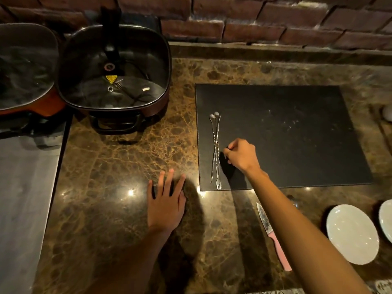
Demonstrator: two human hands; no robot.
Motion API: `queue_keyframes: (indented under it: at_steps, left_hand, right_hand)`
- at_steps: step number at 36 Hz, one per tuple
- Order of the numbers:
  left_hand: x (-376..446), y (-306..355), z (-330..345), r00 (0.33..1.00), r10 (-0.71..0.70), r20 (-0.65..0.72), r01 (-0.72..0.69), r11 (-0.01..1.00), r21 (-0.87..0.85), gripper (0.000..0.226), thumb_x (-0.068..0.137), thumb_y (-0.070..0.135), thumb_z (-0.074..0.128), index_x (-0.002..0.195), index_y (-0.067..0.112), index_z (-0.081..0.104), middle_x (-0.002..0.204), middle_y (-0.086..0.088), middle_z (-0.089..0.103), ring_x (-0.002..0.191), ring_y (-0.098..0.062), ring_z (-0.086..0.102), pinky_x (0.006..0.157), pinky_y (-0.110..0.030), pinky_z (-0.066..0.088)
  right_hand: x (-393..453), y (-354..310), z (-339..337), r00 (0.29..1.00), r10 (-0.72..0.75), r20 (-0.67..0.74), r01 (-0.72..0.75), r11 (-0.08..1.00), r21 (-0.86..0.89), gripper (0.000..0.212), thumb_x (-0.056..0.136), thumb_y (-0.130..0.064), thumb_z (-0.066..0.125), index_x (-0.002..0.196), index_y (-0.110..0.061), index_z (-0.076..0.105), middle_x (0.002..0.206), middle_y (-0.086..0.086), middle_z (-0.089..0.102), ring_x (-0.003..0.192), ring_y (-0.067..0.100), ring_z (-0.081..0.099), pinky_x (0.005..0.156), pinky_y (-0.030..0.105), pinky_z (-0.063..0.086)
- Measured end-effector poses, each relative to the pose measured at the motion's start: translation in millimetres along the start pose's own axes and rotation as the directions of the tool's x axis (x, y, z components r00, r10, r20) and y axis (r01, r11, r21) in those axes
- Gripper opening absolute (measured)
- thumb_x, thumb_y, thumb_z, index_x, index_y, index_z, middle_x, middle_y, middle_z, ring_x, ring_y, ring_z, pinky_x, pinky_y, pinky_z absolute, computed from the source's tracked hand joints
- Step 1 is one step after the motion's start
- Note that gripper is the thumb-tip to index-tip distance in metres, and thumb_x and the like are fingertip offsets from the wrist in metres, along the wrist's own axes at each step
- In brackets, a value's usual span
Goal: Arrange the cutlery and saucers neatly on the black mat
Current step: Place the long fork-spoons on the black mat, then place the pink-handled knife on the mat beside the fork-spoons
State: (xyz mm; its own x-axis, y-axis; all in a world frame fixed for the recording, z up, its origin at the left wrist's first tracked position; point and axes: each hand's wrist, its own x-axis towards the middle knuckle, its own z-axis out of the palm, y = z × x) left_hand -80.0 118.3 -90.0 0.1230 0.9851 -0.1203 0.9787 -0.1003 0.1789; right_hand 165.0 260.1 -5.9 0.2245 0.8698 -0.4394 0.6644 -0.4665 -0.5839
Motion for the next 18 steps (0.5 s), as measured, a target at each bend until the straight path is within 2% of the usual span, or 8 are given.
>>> queue_keyframes:
  at_steps: [2, 4, 8, 10, 12, 15, 17, 18]
  left_hand:
    - [0, -1, 5, 1.0, 0.001, -0.004, -0.001, 1.0, -0.004, 0.056, 0.104, 0.042, 0.026, 0.16, 0.036, 0.028, 0.169, -0.004, 0.026, 0.158, -0.029, 0.021, 0.122, -0.061, 0.021]
    - [0, -4, 10, 1.0, 0.003, -0.005, -0.003, 1.0, -0.007, 0.056, 0.105, 0.043, 0.023, 0.16, 0.035, 0.028, 0.171, -0.004, 0.023, 0.159, -0.029, 0.017, 0.123, -0.06, 0.017]
    - [1, -7, 18, 1.0, 0.003, -0.025, -0.003, 1.0, -0.012, 0.056, 0.106, 0.045, 0.012, 0.162, 0.039, 0.018, 0.172, -0.003, 0.018, 0.159, -0.028, 0.014, 0.123, -0.057, 0.01]
    - [0, -8, 19, 0.999, 0.001, -0.032, -0.002, 1.0, -0.016, 0.056, 0.106, 0.046, 0.013, 0.162, 0.04, 0.017, 0.172, -0.003, 0.02, 0.159, -0.028, 0.016, 0.123, -0.056, 0.009]
    - [1, -7, 19, 0.999, -0.008, -0.043, 0.007, 1.0, -0.028, 0.056, 0.106, 0.045, 0.019, 0.161, 0.04, 0.02, 0.17, -0.003, 0.024, 0.158, -0.028, 0.019, 0.123, -0.055, 0.009]
    - [1, -4, 14, 0.999, -0.023, -0.046, 0.021, 0.999, -0.038, 0.057, 0.104, 0.043, 0.025, 0.16, 0.04, 0.023, 0.169, -0.003, 0.028, 0.156, -0.028, 0.023, 0.123, -0.054, 0.01]
    - [0, -3, 12, 0.999, -0.017, -0.049, 0.015, 0.999, -0.04, 0.056, 0.104, 0.042, 0.026, 0.16, 0.039, 0.024, 0.169, -0.003, 0.029, 0.156, -0.028, 0.024, 0.123, -0.054, 0.011]
    - [0, -3, 11, 0.998, -0.016, -0.053, 0.014, 0.999, -0.037, 0.056, 0.104, 0.041, 0.026, 0.16, 0.039, 0.025, 0.168, -0.004, 0.029, 0.156, -0.028, 0.024, 0.123, -0.054, 0.012]
  right_hand:
    - [-23, 23, -14, 0.999, 0.037, -0.033, -0.034, 0.996, 0.077, 0.006, 0.085, -0.018, 0.069, 0.084, -0.014, 0.064, 0.081, 0.01, 0.074, 0.066, 0.017, 0.072, 0.066, 0.028, 0.06]
    - [-52, 51, -29, 0.997, 0.062, -0.051, -0.054, 0.989, 0.138, 0.008, 0.085, -0.015, 0.07, 0.081, -0.019, 0.065, 0.076, 0.005, 0.073, 0.057, 0.007, 0.069, 0.056, 0.015, 0.054]
    - [-117, 107, -57, 0.987, 0.159, -0.033, -0.153, 0.979, 0.136, 0.013, 0.084, -0.006, 0.069, 0.079, -0.018, 0.072, 0.071, -0.005, 0.071, 0.067, 0.006, 0.065, 0.065, 0.014, 0.05]
    - [-147, 131, -66, 0.977, 0.209, -0.033, -0.205, 0.973, 0.108, 0.016, 0.083, -0.008, 0.071, 0.073, -0.019, 0.07, 0.073, -0.008, 0.071, 0.071, 0.006, 0.066, 0.069, 0.015, 0.05]
    - [-172, 150, -67, 0.967, 0.257, 0.006, -0.257, 0.965, 0.046, 0.013, 0.08, -0.019, 0.078, 0.073, -0.021, 0.068, 0.073, -0.008, 0.07, 0.073, 0.009, 0.065, 0.071, 0.025, 0.049]
    - [-197, 170, -57, 0.948, 0.304, 0.094, -0.296, 0.951, -0.089, 0.026, 0.072, -0.038, 0.085, 0.084, -0.023, 0.066, 0.074, -0.011, 0.068, 0.068, 0.004, 0.063, 0.06, 0.02, 0.044]
    - [-204, 182, -46, 0.943, 0.318, 0.101, -0.309, 0.946, -0.095, 0.034, 0.07, -0.039, 0.086, 0.087, -0.018, 0.067, 0.076, -0.003, 0.071, 0.066, 0.011, 0.066, 0.057, 0.023, 0.048]
    - [-205, 185, -41, 0.947, 0.31, 0.082, -0.301, 0.948, -0.106, 0.034, 0.07, -0.038, 0.086, 0.088, -0.016, 0.067, 0.077, 0.0, 0.072, 0.068, 0.014, 0.067, 0.061, 0.028, 0.052]
